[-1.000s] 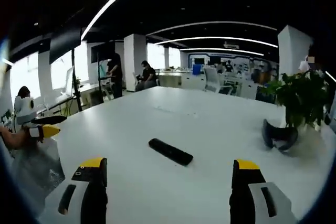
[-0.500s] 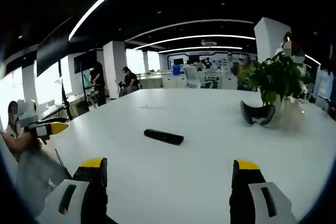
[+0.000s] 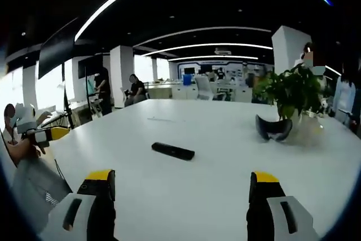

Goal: Press the specified remote control buttons in sequence, fully releasing each button before pressing the next.

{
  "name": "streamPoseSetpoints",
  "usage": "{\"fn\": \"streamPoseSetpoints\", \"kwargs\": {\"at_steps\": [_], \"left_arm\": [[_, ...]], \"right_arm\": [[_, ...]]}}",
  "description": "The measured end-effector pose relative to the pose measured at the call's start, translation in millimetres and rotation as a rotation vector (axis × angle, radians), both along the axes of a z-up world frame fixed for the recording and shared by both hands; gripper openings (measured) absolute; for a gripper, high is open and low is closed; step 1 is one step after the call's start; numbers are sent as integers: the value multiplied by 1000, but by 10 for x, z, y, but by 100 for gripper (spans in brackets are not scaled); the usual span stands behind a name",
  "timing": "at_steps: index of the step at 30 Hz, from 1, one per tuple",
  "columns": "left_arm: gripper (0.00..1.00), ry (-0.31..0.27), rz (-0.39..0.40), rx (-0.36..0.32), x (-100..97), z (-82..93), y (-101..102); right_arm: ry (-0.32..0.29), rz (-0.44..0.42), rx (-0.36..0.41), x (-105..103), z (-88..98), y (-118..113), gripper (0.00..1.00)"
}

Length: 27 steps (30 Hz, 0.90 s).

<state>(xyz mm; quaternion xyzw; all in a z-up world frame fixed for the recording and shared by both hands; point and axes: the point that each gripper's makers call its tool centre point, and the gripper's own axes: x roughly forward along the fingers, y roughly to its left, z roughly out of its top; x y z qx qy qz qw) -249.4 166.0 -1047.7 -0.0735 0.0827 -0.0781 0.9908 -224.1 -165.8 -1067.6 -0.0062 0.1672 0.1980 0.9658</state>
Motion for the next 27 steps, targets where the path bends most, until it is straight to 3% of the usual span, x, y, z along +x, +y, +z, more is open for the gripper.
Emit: {"fn": "streamPoseSetpoints", "kwargs": {"at_steps": [4, 10, 16, 27], "left_arm": [[95, 41, -20, 8, 14, -89, -38], [95, 39, -12, 9, 7, -83, -27], [95, 75, -10, 21, 7, -146, -48], [94, 98, -7, 28, -1, -189, -35]], "right_arm": [[-15, -13, 6, 5, 25, -28, 99], [-40, 4, -43, 4, 53, -14, 97], [-27, -27, -19, 14, 40, -100, 95], [-8, 25, -44, -1, -19, -8, 93]]}}
